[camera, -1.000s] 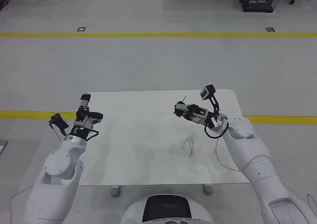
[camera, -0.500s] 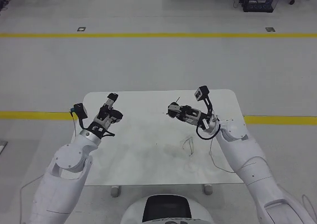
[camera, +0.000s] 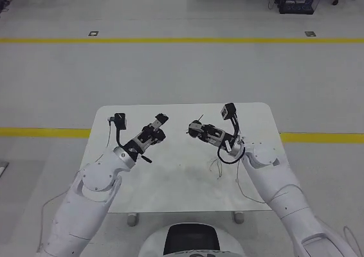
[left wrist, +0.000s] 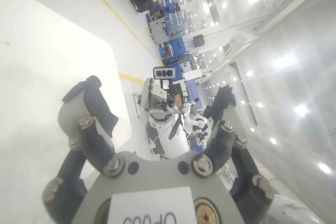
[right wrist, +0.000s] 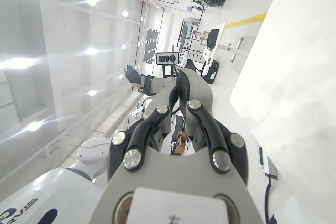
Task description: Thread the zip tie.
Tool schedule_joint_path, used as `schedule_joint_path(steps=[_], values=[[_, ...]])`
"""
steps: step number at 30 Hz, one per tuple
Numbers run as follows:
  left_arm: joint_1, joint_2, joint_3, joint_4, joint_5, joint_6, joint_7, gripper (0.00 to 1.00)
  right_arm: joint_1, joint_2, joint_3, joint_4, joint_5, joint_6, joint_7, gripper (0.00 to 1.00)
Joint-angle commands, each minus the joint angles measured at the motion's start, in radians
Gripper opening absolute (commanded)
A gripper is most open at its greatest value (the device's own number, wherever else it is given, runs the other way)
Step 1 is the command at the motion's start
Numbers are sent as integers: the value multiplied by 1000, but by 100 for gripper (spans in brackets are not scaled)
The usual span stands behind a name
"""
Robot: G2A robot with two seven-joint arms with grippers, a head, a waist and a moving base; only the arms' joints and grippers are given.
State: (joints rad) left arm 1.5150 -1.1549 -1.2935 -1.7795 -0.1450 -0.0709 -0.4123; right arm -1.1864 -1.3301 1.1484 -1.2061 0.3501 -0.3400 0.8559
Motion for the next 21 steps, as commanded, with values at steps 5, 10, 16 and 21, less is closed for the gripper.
schedule_joint_path(steps=[5,10,16,21], values=[[-2,-1,17,-7,-9,-7,-24,100,-4,0,-2,-8,-9,2,-14,0],[-40,-1,72,2,40,20,-90,100,-13,-2,-24,-39,-61,0,-68,0],[-57,-5,90,9,49,27,-46,100,-12,-3,-26,-47,-75,0,-94,0],[-63,-4,99,8,91,6,-42,100,-20,-3,-32,-63,-90,20,-119,0]])
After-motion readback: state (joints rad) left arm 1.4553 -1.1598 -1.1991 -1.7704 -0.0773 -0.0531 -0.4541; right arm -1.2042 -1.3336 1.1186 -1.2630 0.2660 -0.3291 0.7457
